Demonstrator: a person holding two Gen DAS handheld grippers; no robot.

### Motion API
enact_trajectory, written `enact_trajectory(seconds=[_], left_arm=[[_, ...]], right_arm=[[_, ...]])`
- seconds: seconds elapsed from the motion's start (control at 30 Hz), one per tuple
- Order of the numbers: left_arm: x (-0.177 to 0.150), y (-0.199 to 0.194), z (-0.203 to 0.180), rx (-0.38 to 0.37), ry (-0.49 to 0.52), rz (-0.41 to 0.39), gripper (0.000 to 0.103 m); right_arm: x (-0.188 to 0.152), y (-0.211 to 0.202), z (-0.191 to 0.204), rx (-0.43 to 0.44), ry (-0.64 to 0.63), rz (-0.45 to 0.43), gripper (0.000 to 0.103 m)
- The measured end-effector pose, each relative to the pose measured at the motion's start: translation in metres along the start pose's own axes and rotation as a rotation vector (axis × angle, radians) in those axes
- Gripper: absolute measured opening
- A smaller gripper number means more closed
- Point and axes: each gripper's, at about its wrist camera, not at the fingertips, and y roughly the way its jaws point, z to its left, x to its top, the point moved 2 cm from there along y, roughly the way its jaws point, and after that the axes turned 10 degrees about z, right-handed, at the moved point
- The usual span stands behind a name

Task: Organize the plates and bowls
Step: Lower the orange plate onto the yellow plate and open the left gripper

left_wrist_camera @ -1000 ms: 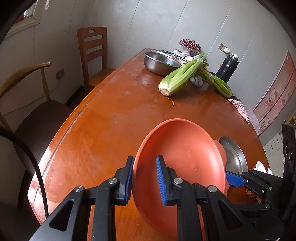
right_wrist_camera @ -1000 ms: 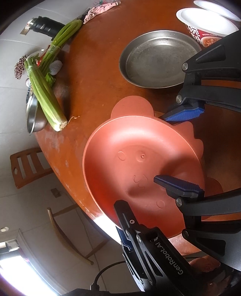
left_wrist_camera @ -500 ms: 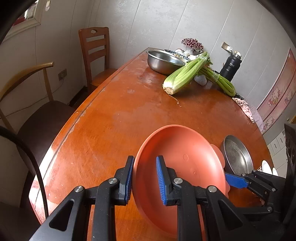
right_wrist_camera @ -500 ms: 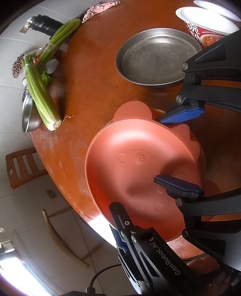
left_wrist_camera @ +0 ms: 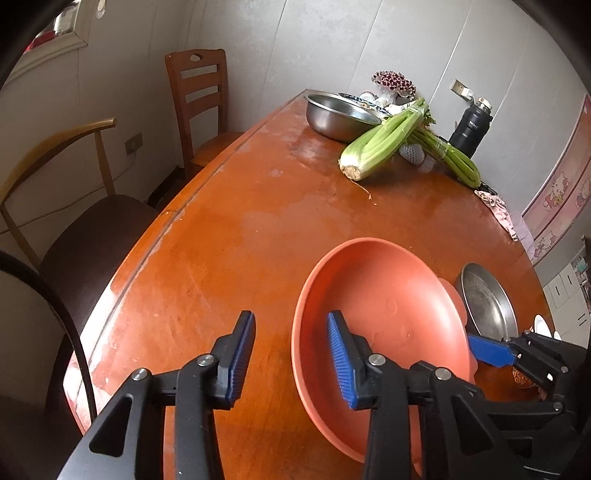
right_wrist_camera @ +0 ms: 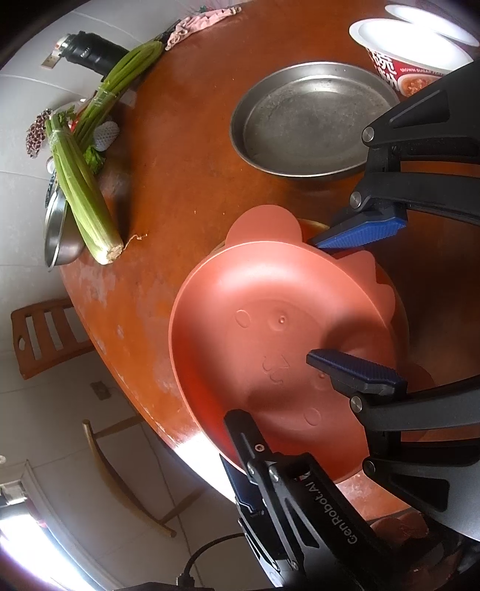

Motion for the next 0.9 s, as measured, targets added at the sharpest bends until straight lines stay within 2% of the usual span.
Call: enact_trajectory(seconds=[0.53, 0.63, 0.9], left_arm=[[-0.006, 0.007, -0.016, 0.004, 0.053, 0.026, 0.047], [-0.009, 0.012, -0.015, 0.024, 0.059, 0.046, 0.047], [-0.012, 0.017, -0.018, 0.032, 0.063, 0.054, 0.048]], right_arm=[[-0.003, -0.005, -0.006, -0.056, 0.012, -0.002, 0.055], [-0.004, -0.011, -0.009, -0.097, 0.013, -0.018, 0.056], [-0.009, -0.007, -0.018, -0.082, 0.036, 0.018, 0.056]])
